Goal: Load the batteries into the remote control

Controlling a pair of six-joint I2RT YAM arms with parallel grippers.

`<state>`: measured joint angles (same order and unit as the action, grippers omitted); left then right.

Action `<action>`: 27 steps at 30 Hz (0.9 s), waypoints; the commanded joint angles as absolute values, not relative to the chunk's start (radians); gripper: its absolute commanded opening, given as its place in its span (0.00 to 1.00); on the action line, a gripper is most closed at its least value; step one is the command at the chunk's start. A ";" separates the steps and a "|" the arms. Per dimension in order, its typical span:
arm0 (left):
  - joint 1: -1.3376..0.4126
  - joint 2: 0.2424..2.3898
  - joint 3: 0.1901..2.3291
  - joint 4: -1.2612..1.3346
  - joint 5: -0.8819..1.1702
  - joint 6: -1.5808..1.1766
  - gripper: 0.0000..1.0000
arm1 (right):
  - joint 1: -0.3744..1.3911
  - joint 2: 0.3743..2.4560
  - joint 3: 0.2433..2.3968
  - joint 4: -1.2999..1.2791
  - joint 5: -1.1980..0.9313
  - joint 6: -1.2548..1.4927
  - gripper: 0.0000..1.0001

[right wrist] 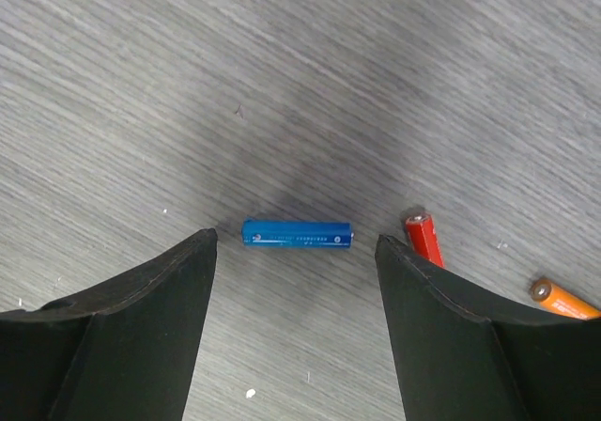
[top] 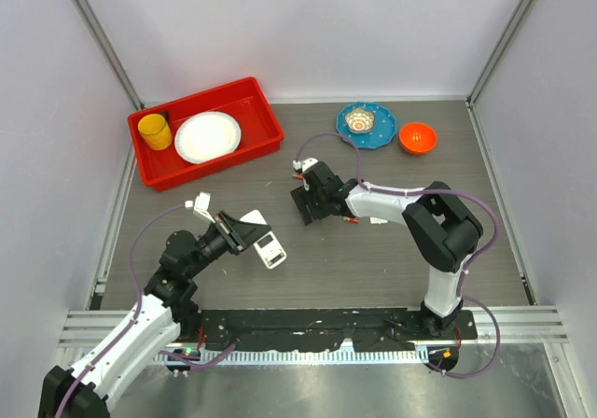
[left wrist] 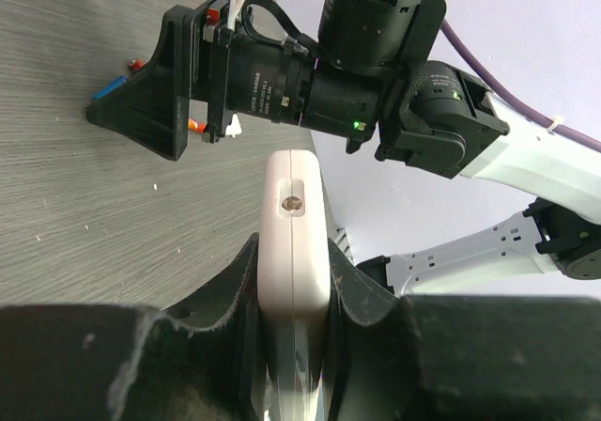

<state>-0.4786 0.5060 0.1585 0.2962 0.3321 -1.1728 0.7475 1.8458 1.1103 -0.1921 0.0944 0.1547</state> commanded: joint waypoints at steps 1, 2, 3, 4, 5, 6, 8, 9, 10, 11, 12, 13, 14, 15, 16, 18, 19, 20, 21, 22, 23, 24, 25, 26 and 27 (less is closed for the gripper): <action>-0.482 0.514 0.173 0.367 0.327 -1.164 0.00 | 0.732 1.858 1.161 -0.156 0.068 0.135 0.73; -0.482 0.515 0.173 0.368 0.327 -1.166 0.00 | 0.730 1.864 1.163 -0.155 0.063 0.133 0.72; -0.482 0.517 0.172 0.371 0.327 -1.166 0.00 | 0.730 1.865 1.167 -0.155 0.061 0.132 0.71; -0.482 0.518 0.172 0.371 0.327 -1.166 0.00 | 0.729 1.868 1.166 -0.155 0.057 0.129 0.70; -0.483 0.520 0.172 0.373 0.327 -1.164 0.00 | 0.729 1.868 1.167 -0.156 0.057 0.120 0.70; -0.482 0.522 0.169 0.374 0.325 -1.164 0.00 | 0.729 1.870 1.166 -0.156 0.055 0.120 0.69; -0.482 0.523 0.164 0.377 0.324 -1.166 0.00 | 0.729 1.870 1.163 -0.161 0.055 0.118 0.68; -0.482 0.525 0.161 0.380 0.322 -1.167 0.00 | 0.729 1.870 1.161 -0.163 0.055 0.118 0.68; -0.482 0.526 0.160 0.383 0.322 -1.167 0.00 | 0.727 1.870 1.160 -0.161 0.054 0.118 0.67; -0.482 0.528 0.160 0.388 0.322 -1.167 0.00 | 0.727 1.868 1.160 -0.163 0.051 0.117 0.67; -0.482 0.529 0.158 0.390 0.322 -1.169 0.00 | 0.727 1.871 1.158 -0.163 0.049 0.118 0.67; -0.482 0.534 0.156 0.393 0.325 -1.169 0.00 | 0.727 1.871 1.158 -0.164 0.046 0.117 0.66; -0.482 0.535 0.156 0.399 0.324 -1.170 0.00 | 0.729 1.873 1.158 -0.164 0.046 0.118 0.65; -0.482 0.538 0.156 0.400 0.324 -1.170 0.00 | 0.727 1.875 1.157 -0.167 0.045 0.117 0.64; -0.482 0.540 0.155 0.403 0.325 -1.172 0.00 | 0.727 1.878 1.157 -0.166 0.043 0.117 0.63; -0.482 0.543 0.155 0.406 0.327 -1.172 0.00 | 0.727 1.879 1.155 -0.167 0.041 0.118 0.62; -0.482 0.543 0.153 0.407 0.327 -1.172 0.00 | 0.727 1.881 1.155 -0.167 0.040 0.117 0.61; -0.482 0.543 0.153 0.407 0.327 -1.173 0.00 | 0.727 1.884 1.154 -0.167 0.038 0.118 0.60; -0.482 0.543 0.152 0.407 0.327 -1.173 0.00 | 0.727 1.884 1.152 -0.167 0.037 0.118 0.59; -0.482 0.543 0.152 0.407 0.325 -1.173 0.00 | 0.727 1.884 1.152 -0.166 0.037 0.121 0.58; -0.482 0.543 0.152 0.407 0.327 -1.173 0.00 | 0.727 1.887 1.151 -0.167 0.037 0.120 0.56; -0.482 0.543 0.153 0.407 0.325 -1.173 0.00 | 0.727 1.885 1.149 -0.167 0.035 0.121 0.53; -0.482 0.545 0.153 0.408 0.325 -1.173 0.00 | 0.729 1.884 1.149 -0.166 0.035 0.121 0.50; -0.482 0.543 0.155 0.408 0.325 -1.173 0.00 | 0.729 1.882 1.147 -0.166 0.037 0.123 0.49; -0.482 0.545 0.155 0.408 0.325 -1.173 0.00 | 0.727 1.881 1.147 -0.166 0.035 0.124 0.47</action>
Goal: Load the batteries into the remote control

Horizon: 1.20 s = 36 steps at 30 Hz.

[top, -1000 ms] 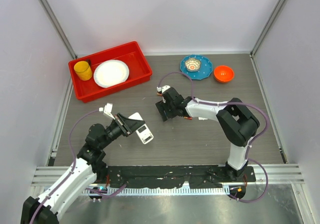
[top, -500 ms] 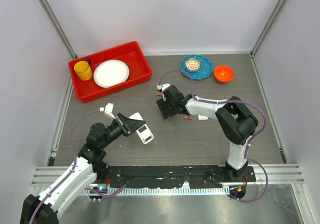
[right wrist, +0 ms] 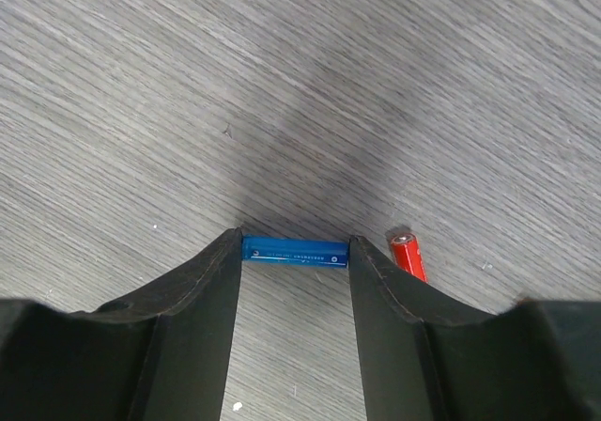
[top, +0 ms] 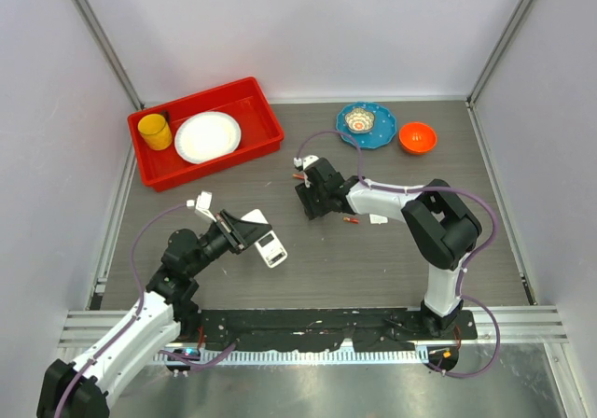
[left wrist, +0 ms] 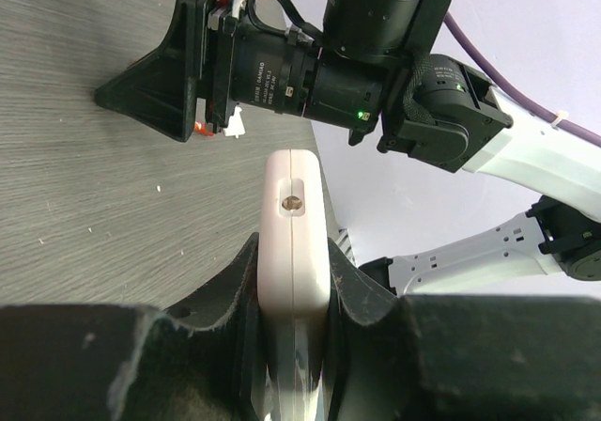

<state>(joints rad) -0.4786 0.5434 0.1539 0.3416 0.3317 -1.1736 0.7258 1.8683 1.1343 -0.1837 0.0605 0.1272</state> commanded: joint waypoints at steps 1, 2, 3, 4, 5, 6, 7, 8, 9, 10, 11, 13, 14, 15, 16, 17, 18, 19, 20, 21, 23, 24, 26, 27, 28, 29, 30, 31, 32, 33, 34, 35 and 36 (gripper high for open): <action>-0.482 0.543 0.156 0.408 0.324 -1.173 0.00 | 0.727 1.879 1.144 -0.163 0.034 0.127 0.46; -0.482 0.546 0.155 0.411 0.322 -1.173 0.00 | 0.727 1.876 1.140 -0.161 0.035 0.135 0.45; -0.482 0.548 0.155 0.413 0.321 -1.175 0.00 | 0.727 1.867 1.132 -0.153 0.037 0.140 0.43; -0.483 0.551 0.155 0.416 0.322 -1.175 0.00 | 0.726 1.859 1.124 -0.150 0.044 0.144 0.41; -0.482 0.555 0.156 0.423 0.319 -1.175 0.00 | 0.726 1.852 1.118 -0.144 0.054 0.153 0.40; -0.482 0.563 0.156 0.426 0.319 -1.178 0.00 | 0.726 1.820 1.106 -0.140 0.064 0.173 0.36; -0.482 0.571 0.156 0.434 0.316 -1.181 0.00 | 0.726 1.800 1.098 -0.138 0.075 0.185 0.33; -0.482 0.578 0.156 0.449 0.311 -1.186 0.00 | 0.723 1.771 1.088 -0.140 0.104 0.204 0.30; -0.482 0.601 0.156 0.462 0.308 -1.196 0.00 | 0.721 1.741 1.085 -0.152 0.119 0.228 0.23; -0.482 0.613 0.158 0.475 0.305 -1.201 0.00 | 0.722 1.676 1.086 -0.172 0.139 0.241 0.19; -0.482 0.629 0.164 0.504 0.302 -1.206 0.00 | 0.723 1.643 1.095 -0.195 0.162 0.247 0.16; -0.482 0.690 0.173 0.535 0.288 -1.233 0.00 | 0.726 1.548 1.109 -0.279 0.164 0.253 0.11; -0.482 0.719 0.179 0.590 0.287 -1.244 0.00 | 0.727 1.522 1.126 -0.308 0.161 0.250 0.10; -0.482 0.742 0.181 0.622 0.284 -1.253 0.00 | 0.742 1.496 1.138 -0.380 0.179 0.249 0.10; -0.482 0.796 0.183 0.685 0.282 -1.276 0.00 | 0.755 1.471 1.149 -0.415 0.201 0.236 0.09; -0.482 0.820 0.183 0.721 0.276 -1.287 0.00 | 0.776 1.430 1.167 -0.448 0.231 0.226 0.09; -0.482 0.846 0.180 0.757 0.275 -1.298 0.00 | 0.796 1.411 1.180 -0.507 0.294 0.216 0.08; -0.483 0.877 0.178 0.837 0.265 -1.321 0.00 | 0.843 1.396 1.189 -0.537 0.334 0.203 0.08; -0.485 0.929 0.173 0.879 0.265 -1.328 0.00 | 0.866 1.369 1.212 -0.563 0.365 0.198 0.08; -0.491 0.961 0.172 0.920 0.264 -1.338 0.00 | 0.886 1.359 1.224 -0.613 0.386 0.199 0.08; -0.500 1.041 0.167 1.049 0.258 -1.359 0.00 | 0.945 1.347 1.255 -0.650 0.428 0.210 0.08; -0.508 1.067 0.169 1.086 0.255 -1.365 0.00 | 0.968 1.344 1.265 -0.676 0.437 0.216 0.08; -0.515 1.118 0.172 1.190 0.252 -1.385 0.00 | 1.018 1.348 1.296 -0.693 0.456 0.233 0.08; -0.518 1.162 0.173 1.221 0.252 -1.393 0.00 | 1.035 1.357 1.305 -0.702 0.463 0.238 0.08; -0.518 1.186 0.175 1.279 0.252 -1.402 0.00 | 1.051 1.362 1.310 -0.701 0.472 0.239 0.08; -0.520 1.206 0.176 1.308 0.253 -1.407 0.00 | 1.084 1.370 1.316 -0.701 0.485 0.242 0.08; -0.520 1.244 0.178 1.336 0.256 -1.419 0.00 | 1.100 1.376 1.330 -0.695 0.486 0.247 0.08; -0.520 1.258 0.179 1.379 0.259 -1.423 0.00 | 1.120 1.391 1.333 -0.690 0.492 0.245 0.07; -0.520 1.272 0.183 1.394 0.262 -1.428 0.00 | 1.147 1.402 1.344 -0.687 0.503 0.247 0.07; -0.523 1.284 0.186 1.402 0.270 -1.434 0.00 | 1.161 1.411 1.351 -0.692 0.514 0.245 0.07; -0.522 1.298 0.187 1.413 0.271 -1.439 0.00 | 1.172 1.431 1.359 -0.692 0.523 0.242 0.07; -0.523 1.301 0.190 1.414 0.273 -1.439 0.00 | 1.180 1.439 1.368 -0.690 0.528 0.239 0.07; -0.520 1.302 0.190 1.414 0.275 -1.440 0.00 | 1.196 1.448 1.373 -0.695 0.541 0.236 0.07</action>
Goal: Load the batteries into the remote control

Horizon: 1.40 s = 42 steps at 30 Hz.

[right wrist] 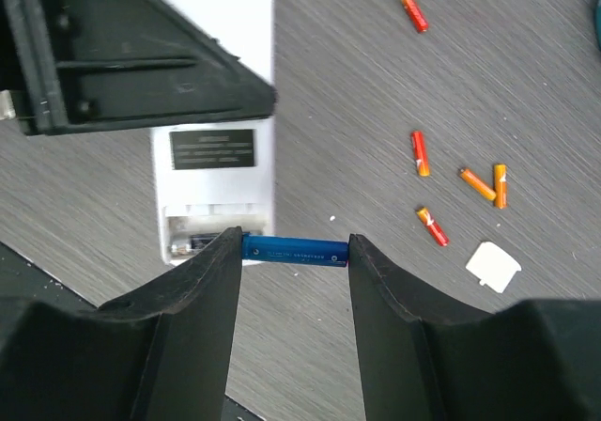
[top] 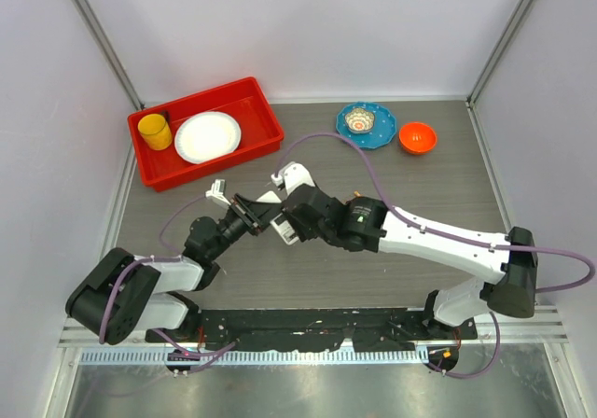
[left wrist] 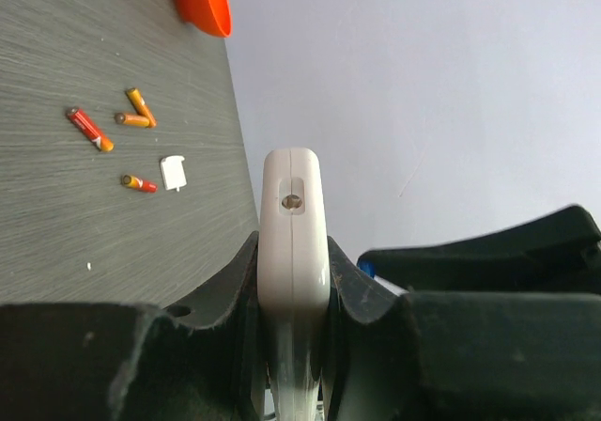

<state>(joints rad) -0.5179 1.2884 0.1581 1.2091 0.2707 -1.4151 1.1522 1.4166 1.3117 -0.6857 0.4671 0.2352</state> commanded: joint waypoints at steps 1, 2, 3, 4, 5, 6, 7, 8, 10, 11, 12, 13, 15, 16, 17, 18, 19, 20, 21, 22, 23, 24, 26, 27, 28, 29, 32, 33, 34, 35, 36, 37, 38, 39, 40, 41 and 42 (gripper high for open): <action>-0.522 1.304 0.190 1.413 0.275 -1.436 0.00 | 1.203 1.453 1.377 -0.695 0.543 0.233 0.07; -0.522 1.304 0.192 1.410 0.276 -1.436 0.00 | 1.207 1.465 1.385 -0.695 0.545 0.227 0.07; -0.522 1.304 0.193 1.408 0.276 -1.436 0.00 | 1.212 1.471 1.390 -0.702 0.549 0.226 0.07; -0.522 1.305 0.196 1.401 0.282 -1.436 0.00 | 1.221 1.479 1.393 -0.709 0.552 0.216 0.07; -0.522 1.308 0.201 1.401 0.287 -1.434 0.00 | 1.226 1.492 1.403 -0.716 0.555 0.212 0.06; -0.522 1.310 0.202 1.401 0.293 -1.436 0.00 | 1.229 1.500 1.408 -0.732 0.561 0.210 0.06; -0.522 1.313 0.204 1.402 0.296 -1.434 0.00 | 1.235 1.508 1.413 -0.738 0.577 0.207 0.07; -0.523 1.316 0.204 1.404 0.296 -1.434 0.00 | 1.238 1.515 1.419 -0.745 0.583 0.201 0.06; -0.522 1.321 0.204 1.408 0.296 -1.434 0.00 | 1.243 1.519 1.422 -0.750 0.595 0.198 0.06; -0.522 1.321 0.204 1.408 0.296 -1.434 0.00 | 1.246 1.519 1.422 -0.750 0.595 0.199 0.06; -0.522 1.325 0.204 1.410 0.296 -1.434 0.00 | 1.246 1.523 1.424 -0.749 0.595 0.198 0.06; -0.522 1.330 0.206 1.414 0.296 -1.437 0.00 | 1.246 1.525 1.425 -0.747 0.594 0.196 0.06; -0.522 1.341 0.207 1.423 0.301 -1.442 0.00 | 1.249 1.532 1.430 -0.746 0.594 0.195 0.06; -0.522 1.345 0.207 1.434 0.302 -1.443 0.00 | 1.250 1.537 1.430 -0.744 0.595 0.195 0.06; -0.522 1.350 0.209 1.439 0.304 -1.445 0.00 | 1.252 1.539 1.431 -0.742 0.592 0.193 0.06; -0.522 1.356 0.210 1.443 0.307 -1.450 0.00 | 1.252 1.542 1.434 -0.739 0.592 0.196 0.06; -0.522 1.359 0.210 1.451 0.305 -1.451 0.00 | 1.252 1.546 1.437 -0.739 0.591 0.196 0.06; -0.522 1.364 0.210 1.456 0.308 -1.453 0.00 | 1.253 1.549 1.439 -0.738 0.586 0.198 0.07; -0.522 1.365 0.209 1.460 0.308 -1.456 0.00 | 1.255 1.551 1.440 -0.736 0.586 0.196 0.06; -0.522 1.373 0.209 1.469 0.308 -1.459 0.00 | 1.255 1.555 1.440 -0.736 0.584 0.199 0.07; -0.522 1.374 0.209 1.474 0.308 -1.460 0.00 | 1.256 1.557 1.442 -0.736 0.584 0.201 0.07; -0.522 1.373 0.209 1.476 0.310 -1.462 0.00 | 1.256 1.559 1.442 -0.736 0.583 0.201 0.07; -0.522 1.374 0.209 1.480 0.310 -1.462 0.00 | 1.259 1.562 1.439 -0.736 0.580 0.203 0.07; -0.522 1.373 0.207 1.480 0.310 -1.462 0.00 | 1.258 1.562 1.439 -0.736 0.575 0.206 0.07; -0.522 1.373 0.207 1.480 0.311 -1.462 0.00 | 1.262 1.562 1.437 -0.735 0.574 0.207 0.07; -0.522 1.370 0.207 1.480 0.310 -1.462 0.00 | 1.261 1.562 1.437 -0.736 0.572 0.210 0.07; -0.522 1.364 0.204 1.480 0.308 -1.460 0.00 | 1.264 1.562 1.433 -0.738 0.563 0.215 0.08; -0.522 1.362 0.204 1.480 0.308 -1.460 0.00 | 1.266 1.562 1.431 -0.736 0.561 0.215 0.09; -0.522 1.361 0.206 1.480 0.308 -1.460 0.00 | 1.266 1.562 1.430 -0.736 0.555 0.216 0.09; -0.522 1.359 0.206 1.480 0.307 -1.459 0.00 | 1.267 1.563 1.428 -0.736 0.552 0.219 0.11; -0.522 1.359 0.206 1.480 0.308 -1.459 0.00 | 1.267 1.563 1.428 -0.736 0.548 0.221 0.12; -0.522 1.358 0.204 1.480 0.307 -1.459 0.00 | 1.267 1.562 1.428 -0.736 0.543 0.222 0.13; -0.522 1.358 0.204 1.480 0.307 -1.459 0.00 | 1.269 1.560 1.428 -0.735 0.537 0.224 0.16; -0.522 1.356 0.204 1.480 0.307 -1.459 0.00 | 1.270 1.557 1.425 -0.732 0.537 0.224 0.18; -0.522 1.355 0.204 1.480 0.307 -1.459 0.00 | 1.270 1.555 1.425 -0.730 0.537 0.224 0.19; -0.522 1.355 0.204 1.480 0.307 -1.459 0.00 | 1.270 1.557 1.425 -0.732 0.538 0.225 0.21; -0.522 1.353 0.204 1.480 0.307 -1.459 0.00 | 1.270 1.559 1.425 -0.730 0.538 0.225 0.22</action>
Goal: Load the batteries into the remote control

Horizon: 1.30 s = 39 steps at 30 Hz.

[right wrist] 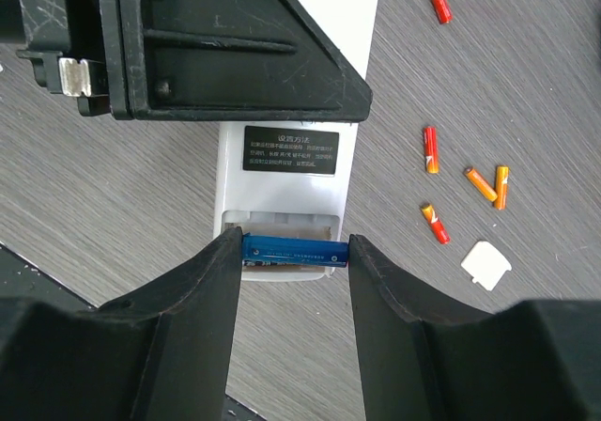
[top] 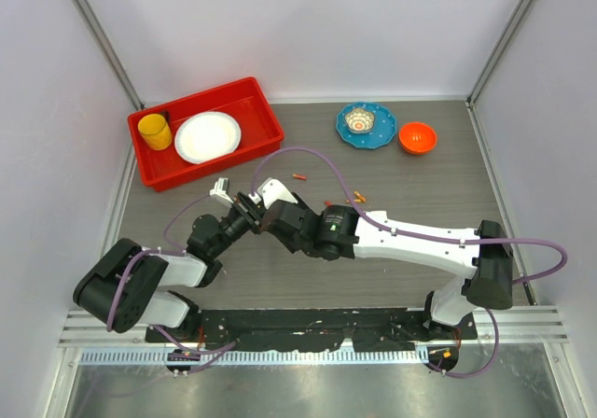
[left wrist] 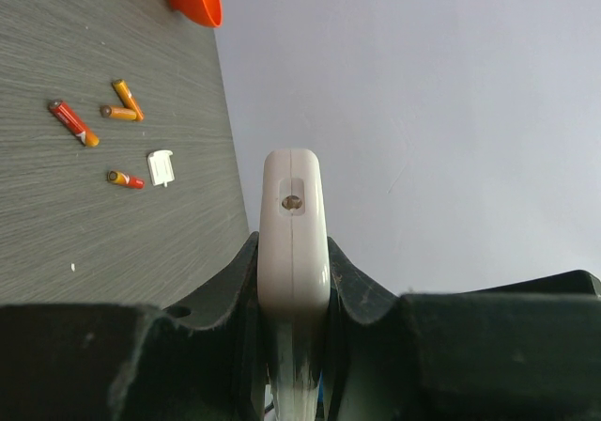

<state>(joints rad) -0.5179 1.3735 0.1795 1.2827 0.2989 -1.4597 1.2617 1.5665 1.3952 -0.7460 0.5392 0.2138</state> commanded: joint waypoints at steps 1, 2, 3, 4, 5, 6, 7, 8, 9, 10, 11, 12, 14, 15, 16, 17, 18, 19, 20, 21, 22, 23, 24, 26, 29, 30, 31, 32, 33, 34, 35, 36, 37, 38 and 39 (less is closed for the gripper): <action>-0.522 1.354 0.204 1.480 0.308 -1.459 0.00 | 1.272 1.557 1.425 -0.730 0.538 0.225 0.23; -0.522 1.353 0.206 1.482 0.308 -1.459 0.00 | 1.272 1.559 1.424 -0.732 0.537 0.227 0.25; -0.522 1.351 0.204 1.480 0.308 -1.459 0.00 | 1.270 1.559 1.424 -0.730 0.538 0.229 0.25; -0.522 1.351 0.204 1.480 0.310 -1.459 0.00 | 1.272 1.562 1.424 -0.730 0.540 0.229 0.26; -0.522 1.351 0.203 1.480 0.308 -1.459 0.00 | 1.270 1.563 1.422 -0.730 0.540 0.230 0.29; -0.522 1.350 0.201 1.480 0.310 -1.459 0.00 | 1.270 1.563 1.422 -0.730 0.541 0.232 0.30; -0.523 1.350 0.201 1.480 0.308 -1.459 0.00 | 1.270 1.563 1.422 -0.730 0.543 0.233 0.32; -0.522 1.347 0.201 1.480 0.308 -1.459 0.00 | 1.270 1.565 1.422 -0.730 0.543 0.235 0.33; -0.522 1.348 0.199 1.480 0.310 -1.459 0.00 | 1.270 1.566 1.424 -0.730 0.543 0.235 0.35; -0.522 1.347 0.199 1.480 0.310 -1.459 0.00 | 1.269 1.565 1.424 -0.730 0.546 0.238 0.37; -0.522 1.345 0.199 1.480 0.310 -1.460 0.00 | 1.270 1.566 1.427 -0.732 0.546 0.236 0.38; -0.522 1.342 0.198 1.480 0.308 -1.459 0.00 | 1.270 1.566 1.427 -0.730 0.546 0.238 0.39; -0.522 1.342 0.196 1.480 0.308 -1.459 0.00 | 1.270 1.568 1.430 -0.730 0.551 0.242 0.42; -0.522 1.341 0.195 1.480 0.308 -1.457 0.00 | 1.270 1.568 1.431 -0.730 0.554 0.241 0.42; -0.522 1.341 0.193 1.480 0.308 -1.457 0.00 | 1.270 1.568 1.434 -0.729 0.560 0.242 0.44; -0.522 1.339 0.193 1.480 0.307 -1.459 0.00 | 1.270 1.568 1.436 -0.730 0.563 0.242 0.44; -0.522 1.339 0.192 1.480 0.308 -1.457 0.00 | 1.270 1.569 1.436 -0.727 0.563 0.244 0.45; -0.522 1.339 0.192 1.480 0.308 -1.457 0.00 | 1.270 1.571 1.437 -0.727 0.564 0.244 0.46; -0.522 1.336 0.190 1.480 0.308 -1.457 0.00 | 1.270 1.572 1.439 -0.727 0.568 0.242 0.46; -0.522 1.336 0.190 1.480 0.307 -1.457 0.00 | 1.270 1.575 1.440 -0.727 0.571 0.244 0.47; -0.522 1.336 0.189 1.480 0.308 -1.457 0.00 | 1.270 1.577 1.442 -0.727 0.571 0.245 0.48; -0.522 1.335 0.189 1.482 0.308 -1.457 0.00 | 1.270 1.577 1.445 -0.727 0.575 0.245 0.48; -0.522 1.332 0.189 1.480 0.308 -1.457 0.00 | 1.272 1.575 1.447 -0.727 0.578 0.244 0.49; -0.522 1.330 0.187 1.480 0.308 -1.456 0.00 | 1.270 1.575 1.450 -0.726 0.584 0.244 0.51; -0.523 1.328 0.184 1.480 0.308 -1.456 0.00 | 1.270 1.577 1.457 -0.726 0.589 0.244 0.53; -0.522 1.328 0.184 1.480 0.308 -1.456 0.00 | 1.270 1.578 1.459 -0.726 0.592 0.242 0.54; -0.522 1.327 0.184 1.480 0.308 -1.456 0.00 | 1.270 1.578 1.459 -0.726 0.595 0.242 0.55; -0.522 1.325 0.184 1.480 0.310 -1.456 0.00 | 1.270 1.577 1.460 -0.726 0.597 0.239 0.56; -0.522 1.325 0.184 1.480 0.308 -1.454 0.00 | 1.270 1.575 1.460 -0.724 0.598 0.239 0.57; -0.522 1.324 0.184 1.480 0.308 -1.454 0.00 | 1.270 1.575 1.459 -0.724 0.597 0.238 0.59; -0.522 1.324 0.184 1.480 0.308 -1.454 0.00 | 1.270 1.575 1.459 -0.723 0.597 0.236 0.60; -0.522 1.324 0.184 1.480 0.311 -1.454 0.00 | 1.272 1.575 1.459 -0.721 0.597 0.239 0.61; -0.522 1.325 0.184 1.480 0.310 -1.454 0.00 | 1.270 1.574 1.454 -0.719 0.597 0.238 0.63; -0.522 1.324 0.184 1.480 0.310 -1.453 0.00 | 1.270 1.572 1.454 -0.716 0.597 0.236 0.64; -0.522 1.324 0.184 1.480 0.308 -1.453 0.00 | 1.270 1.572 1.454 -0.715 0.597 0.236 0.64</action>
<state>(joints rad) -0.5179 1.3483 0.1791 1.2823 0.2989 -1.4586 1.2659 1.5738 1.4181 -0.7460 0.5728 0.2344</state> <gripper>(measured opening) 0.257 0.630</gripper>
